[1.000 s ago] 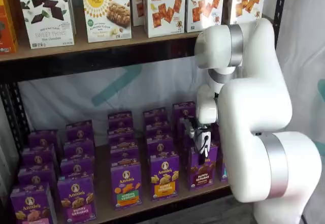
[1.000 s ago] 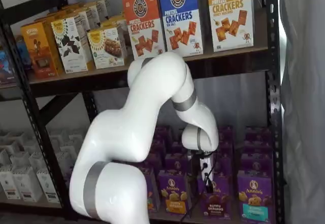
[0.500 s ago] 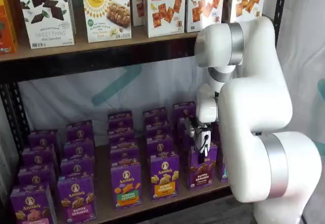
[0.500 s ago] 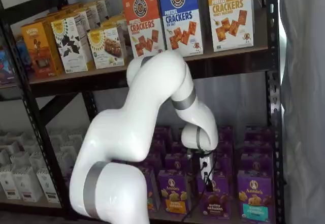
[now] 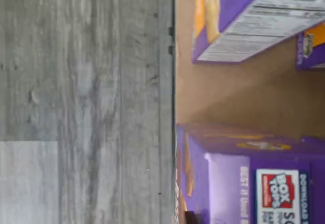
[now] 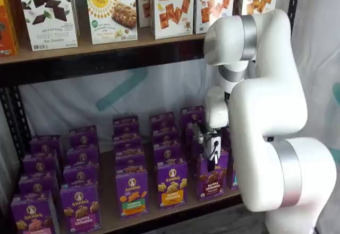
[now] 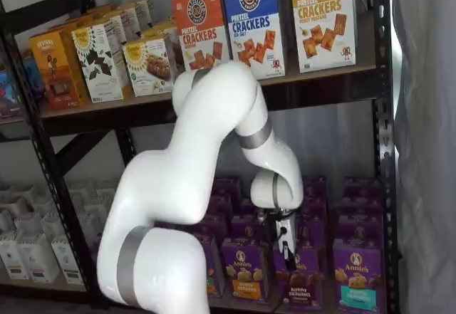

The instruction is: Pick up the purple box with a brown patch in the center, on the bottom shelf, the fifth box from the left

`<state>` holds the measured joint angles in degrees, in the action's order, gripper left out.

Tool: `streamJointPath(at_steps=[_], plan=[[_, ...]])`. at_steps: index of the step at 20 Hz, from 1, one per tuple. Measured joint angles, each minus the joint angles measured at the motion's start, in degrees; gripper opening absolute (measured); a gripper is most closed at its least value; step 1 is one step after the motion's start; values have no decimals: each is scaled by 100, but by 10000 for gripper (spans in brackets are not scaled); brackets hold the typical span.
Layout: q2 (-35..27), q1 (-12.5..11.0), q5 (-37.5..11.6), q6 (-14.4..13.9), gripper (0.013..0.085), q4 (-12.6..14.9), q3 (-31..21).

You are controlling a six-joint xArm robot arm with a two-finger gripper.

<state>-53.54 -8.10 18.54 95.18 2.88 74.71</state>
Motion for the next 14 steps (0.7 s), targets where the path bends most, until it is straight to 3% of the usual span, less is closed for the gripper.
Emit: streamJointPath(at_steps=[4,10,14], plan=[[350,-3,-3,-139,290,147,-481],[994,39,-63,-62,290,20,-1322],[1450,66,-144,-221,290,156,-1892]])
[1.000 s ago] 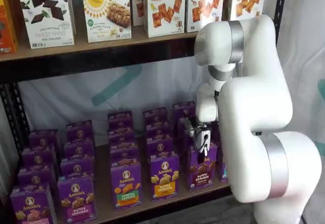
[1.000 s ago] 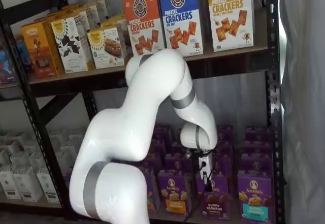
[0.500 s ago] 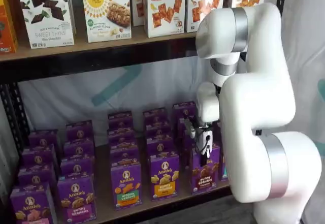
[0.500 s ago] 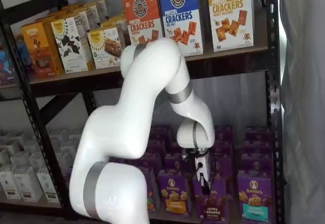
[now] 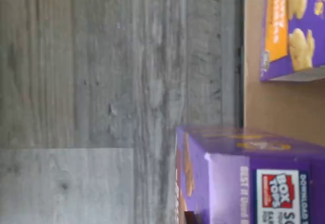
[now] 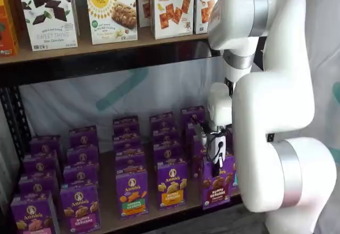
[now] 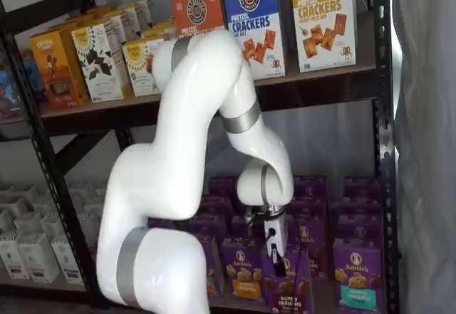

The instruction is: Pick up the purple box with a brown patch in the center, on the bottom shelf, the fifth box from the left

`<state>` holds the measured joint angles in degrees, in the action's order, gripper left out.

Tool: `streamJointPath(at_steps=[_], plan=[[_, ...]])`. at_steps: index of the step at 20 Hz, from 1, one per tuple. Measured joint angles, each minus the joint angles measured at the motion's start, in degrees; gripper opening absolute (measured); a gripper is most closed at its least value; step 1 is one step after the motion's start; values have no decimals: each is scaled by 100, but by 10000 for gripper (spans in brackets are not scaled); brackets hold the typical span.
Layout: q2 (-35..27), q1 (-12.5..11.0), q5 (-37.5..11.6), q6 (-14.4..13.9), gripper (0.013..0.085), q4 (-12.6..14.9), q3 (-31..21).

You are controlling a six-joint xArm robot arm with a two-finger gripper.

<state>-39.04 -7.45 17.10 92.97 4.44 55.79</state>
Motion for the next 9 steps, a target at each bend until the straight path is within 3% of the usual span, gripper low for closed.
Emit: streamJointPath(at_steps=[9], plan=[[681,36,-187,-317,290,291,-833]])
